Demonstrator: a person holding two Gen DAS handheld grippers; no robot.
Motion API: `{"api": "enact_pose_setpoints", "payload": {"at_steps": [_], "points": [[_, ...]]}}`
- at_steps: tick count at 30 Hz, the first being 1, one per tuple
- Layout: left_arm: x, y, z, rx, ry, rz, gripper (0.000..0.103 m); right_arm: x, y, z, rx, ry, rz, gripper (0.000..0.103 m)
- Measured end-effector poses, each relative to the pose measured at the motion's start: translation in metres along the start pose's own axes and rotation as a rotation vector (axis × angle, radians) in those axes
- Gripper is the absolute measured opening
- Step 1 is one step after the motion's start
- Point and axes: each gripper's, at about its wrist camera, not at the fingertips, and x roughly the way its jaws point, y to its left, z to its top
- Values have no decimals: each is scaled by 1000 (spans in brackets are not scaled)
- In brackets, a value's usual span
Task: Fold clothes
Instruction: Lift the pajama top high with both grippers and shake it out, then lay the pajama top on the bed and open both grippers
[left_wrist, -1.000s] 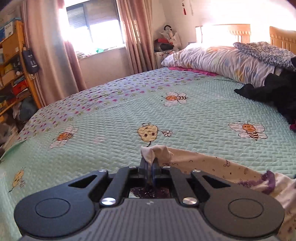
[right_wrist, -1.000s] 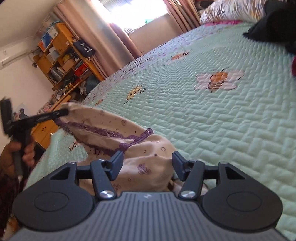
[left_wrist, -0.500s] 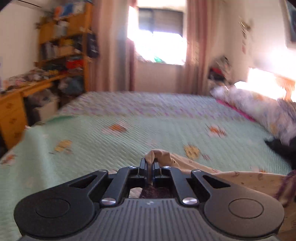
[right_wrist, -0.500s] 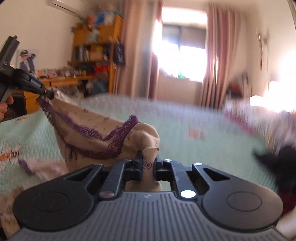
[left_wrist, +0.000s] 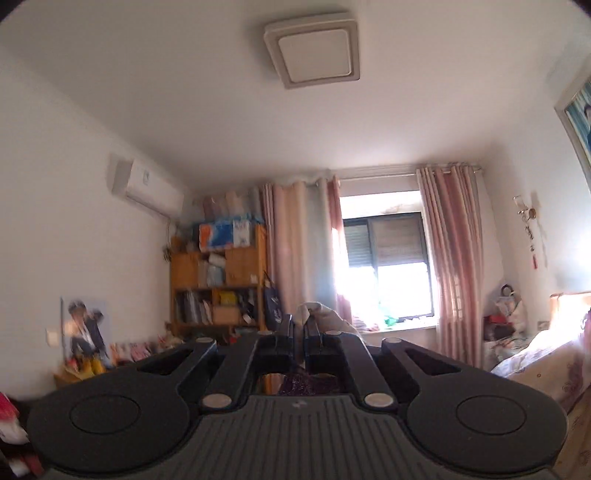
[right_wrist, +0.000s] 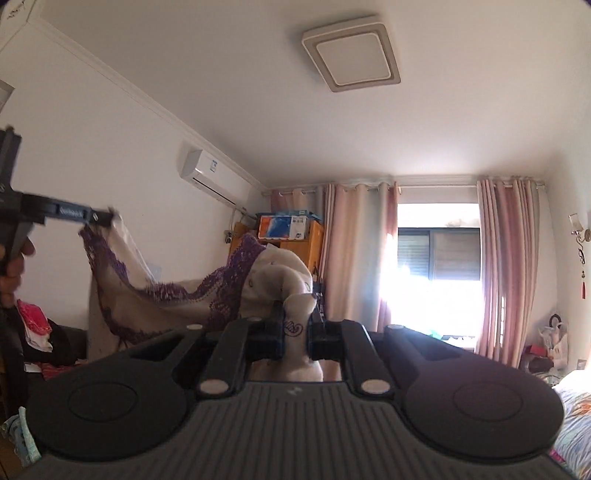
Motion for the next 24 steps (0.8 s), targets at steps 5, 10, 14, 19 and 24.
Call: {"api": "enact_pose_setpoints", "payload": {"at_steps": [5, 10, 14, 19, 24], "points": [[61, -38, -57, 89, 134, -12, 6, 42, -8, -37, -29, 138, -49, 14], [156, -84, -167, 162, 356, -75, 6, 125, -21, -145, -138, 333, -213, 14], [234, -120, -270, 218, 591, -158, 37, 193, -39, -234, -185, 514, -330, 26], [261, -125, -409, 189, 837, -267, 32, 203, -114, -335, 413, 675, -218, 29], [213, -86, -471, 166, 881, -386, 63, 118, -116, -394, 663, 744, -170, 29]]}}
